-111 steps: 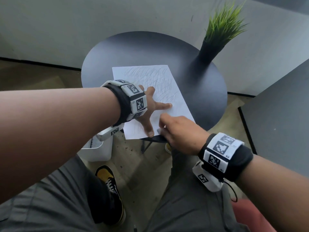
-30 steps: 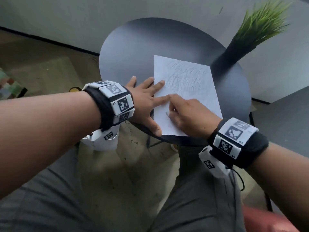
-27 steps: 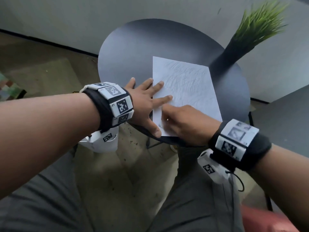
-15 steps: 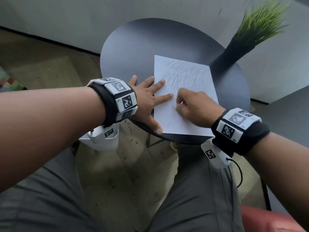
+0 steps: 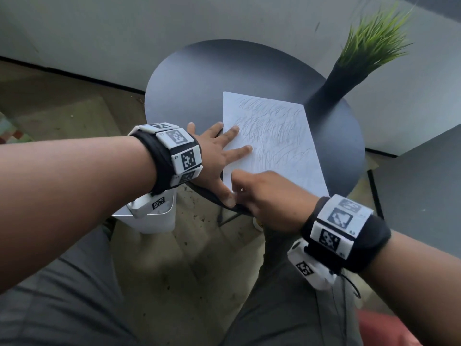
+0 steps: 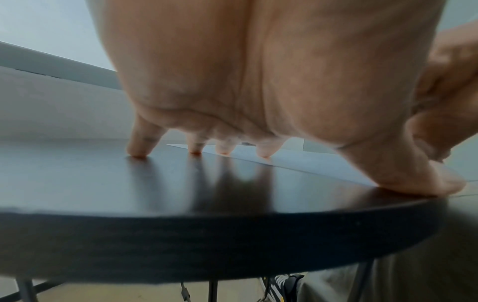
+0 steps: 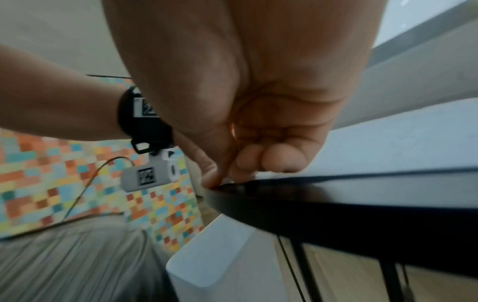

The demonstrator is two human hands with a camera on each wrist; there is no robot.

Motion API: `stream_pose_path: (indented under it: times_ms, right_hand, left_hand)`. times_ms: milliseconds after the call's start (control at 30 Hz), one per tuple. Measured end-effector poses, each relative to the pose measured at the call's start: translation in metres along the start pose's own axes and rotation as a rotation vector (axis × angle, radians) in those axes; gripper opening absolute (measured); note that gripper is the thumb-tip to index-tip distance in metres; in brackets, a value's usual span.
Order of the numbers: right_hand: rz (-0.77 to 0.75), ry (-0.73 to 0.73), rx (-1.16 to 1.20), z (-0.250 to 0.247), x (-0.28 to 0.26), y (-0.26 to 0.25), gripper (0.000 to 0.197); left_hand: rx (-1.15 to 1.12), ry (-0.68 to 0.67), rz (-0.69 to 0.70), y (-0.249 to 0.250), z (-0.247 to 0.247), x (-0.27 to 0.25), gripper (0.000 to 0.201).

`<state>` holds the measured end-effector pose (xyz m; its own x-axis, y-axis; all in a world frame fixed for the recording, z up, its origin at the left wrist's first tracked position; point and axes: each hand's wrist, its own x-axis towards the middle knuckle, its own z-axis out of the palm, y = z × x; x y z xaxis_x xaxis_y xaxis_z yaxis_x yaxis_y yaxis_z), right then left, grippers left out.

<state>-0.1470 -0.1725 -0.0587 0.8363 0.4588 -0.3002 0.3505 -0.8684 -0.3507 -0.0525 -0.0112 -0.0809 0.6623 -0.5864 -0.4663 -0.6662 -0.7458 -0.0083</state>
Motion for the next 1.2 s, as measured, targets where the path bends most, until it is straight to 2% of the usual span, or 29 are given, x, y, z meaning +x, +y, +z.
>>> stream_pose_path:
  times_ms: [67,133,167,200,300,333,467,500,533,600,633,667,800,833,933,967,1000,1100,1133,1200]
  right_hand:
    - [0.126,0.017,0.038,-0.013,0.006,0.017,0.008]
    - [0.324,0.122,0.047,-0.023,0.014,0.04,0.012]
    - [0.366,0.148,0.036,-0.023,0.015,0.041,0.013]
    - [0.34,0.148,0.009,-0.02,0.013,0.033,0.014]
    - [0.082,0.015,-0.031,-0.002,0.005,0.001,0.008]
    - [0.067,-0.001,-0.023,-0.005,0.004,0.003,0.007]
    - [0.365,0.146,0.041,-0.022,0.018,0.038,0.013]
    - [0.363,0.158,0.023,-0.019,0.016,0.034,0.015]
    - [0.298,0.148,-0.002,-0.013,0.014,0.025,0.016]
    - [0.077,0.058,-0.012,0.001,0.005,0.002,0.01]
    - [0.031,0.015,0.001,0.001,0.002,0.001,0.007]
    - [0.044,0.009,0.013,-0.005,0.003,0.007,0.007]
    - [0.38,0.163,0.038,-0.025,0.016,0.043,0.014]
    - [0.357,0.164,0.021,-0.022,0.014,0.037,0.014]
    - [0.063,0.023,-0.015,-0.005,0.004,0.005,0.013]
    - [0.033,-0.002,-0.012,-0.005,0.003,0.006,0.01]
    - [0.073,0.014,-0.01,-0.011,0.006,0.013,0.009]
    - [0.382,0.149,-0.002,-0.025,0.017,0.045,0.014]
    - [0.39,0.174,-0.021,-0.023,0.015,0.043,0.015]
    - [0.2,0.134,-0.066,-0.012,0.011,0.023,0.014]
  left_hand:
    - [0.002,-0.014,-0.001,0.0,-0.001,0.001,0.13]
    - [0.013,-0.025,-0.003,0.0,-0.003,0.001,0.13]
    - [0.018,-0.03,-0.004,0.001,-0.004,0.001,0.13]
    - [0.021,-0.031,-0.003,0.002,-0.004,0.001,0.13]
    - [0.03,-0.033,-0.008,0.002,-0.003,0.0,0.13]
    - [0.03,-0.034,-0.009,0.003,-0.003,0.0,0.13]
    - [0.039,-0.029,-0.014,0.003,-0.005,0.001,0.13]
    - [0.04,-0.032,-0.014,0.004,-0.005,0.0,0.13]
    - [0.039,-0.033,-0.015,0.004,-0.005,0.0,0.13]
    - [0.046,-0.041,-0.018,0.004,-0.005,0.0,0.129]
    - [0.048,-0.045,-0.019,0.005,-0.005,0.0,0.129]
    - [0.043,-0.049,-0.019,0.005,-0.006,0.0,0.129]
    - [0.032,-0.051,-0.02,0.005,-0.006,-0.001,0.129]
    - [0.032,-0.05,-0.019,0.005,-0.006,0.0,0.129]
    - [0.034,-0.051,-0.014,0.004,-0.005,0.0,0.129]
    - [0.035,-0.054,-0.014,0.004,-0.006,0.0,0.129]
    - [0.03,-0.059,-0.014,0.004,-0.006,0.0,0.13]
    - [0.009,-0.064,-0.02,0.003,-0.007,0.001,0.131]
    - [0.009,-0.064,-0.019,0.004,-0.007,0.0,0.131]
    - [0.013,-0.058,-0.017,0.003,-0.006,0.0,0.13]
